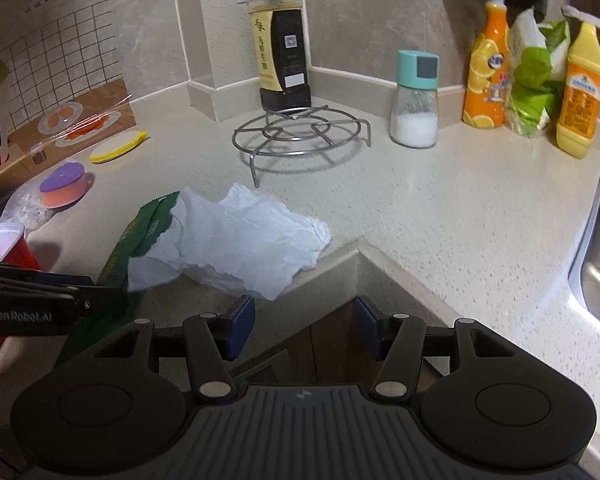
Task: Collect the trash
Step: 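Close the left gripper on the green snack bag and lift it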
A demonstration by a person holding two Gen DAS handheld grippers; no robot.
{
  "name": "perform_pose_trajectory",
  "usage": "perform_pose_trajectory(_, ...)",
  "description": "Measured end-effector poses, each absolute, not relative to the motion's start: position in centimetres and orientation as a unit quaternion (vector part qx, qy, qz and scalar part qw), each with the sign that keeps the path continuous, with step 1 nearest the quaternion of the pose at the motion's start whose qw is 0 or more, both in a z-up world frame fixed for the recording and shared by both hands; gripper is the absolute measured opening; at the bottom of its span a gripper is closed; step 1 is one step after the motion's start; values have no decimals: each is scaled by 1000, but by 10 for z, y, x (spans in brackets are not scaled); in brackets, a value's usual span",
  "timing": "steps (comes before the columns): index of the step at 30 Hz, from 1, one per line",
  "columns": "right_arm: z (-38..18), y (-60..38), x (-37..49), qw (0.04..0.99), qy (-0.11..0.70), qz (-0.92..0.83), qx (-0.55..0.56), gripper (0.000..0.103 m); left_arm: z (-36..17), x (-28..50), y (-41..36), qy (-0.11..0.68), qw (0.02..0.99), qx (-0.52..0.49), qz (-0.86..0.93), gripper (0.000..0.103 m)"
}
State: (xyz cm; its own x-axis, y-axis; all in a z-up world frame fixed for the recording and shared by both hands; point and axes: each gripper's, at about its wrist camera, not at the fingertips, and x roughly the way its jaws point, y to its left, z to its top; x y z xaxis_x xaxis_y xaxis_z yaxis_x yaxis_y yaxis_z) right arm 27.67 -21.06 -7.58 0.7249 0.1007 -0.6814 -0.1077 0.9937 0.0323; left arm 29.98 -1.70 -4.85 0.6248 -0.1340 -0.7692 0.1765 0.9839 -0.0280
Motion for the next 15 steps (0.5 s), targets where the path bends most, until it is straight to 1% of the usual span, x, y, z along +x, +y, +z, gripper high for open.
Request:
perform_pose_trajectory(3,-77,-215,274,930,364,54,0,56,-53,295,-23,409,907,48,-86,52)
perform_pose_trajectory(10,-73,-222,273,938,342,61,-5,56,-55,291,-19,400,913,28,-78,52)
perform_pose_trajectory(12,-68,-220,275,941,329,79,-15,56,-56,288,-22,393,915,40,-77,52)
perform_pose_trajectory(13,-64,-218,278,942,322,88,-19,57,-56,288,-21,394,915,37,-78,49)
perform_pose_trajectory(14,-61,-216,281,944,313,100,-24,61,-54,288,-19,397,914,28,-79,45)
perform_pose_trajectory(15,-57,-214,285,946,303,113,-32,63,-53,287,-15,399,913,14,-79,38)
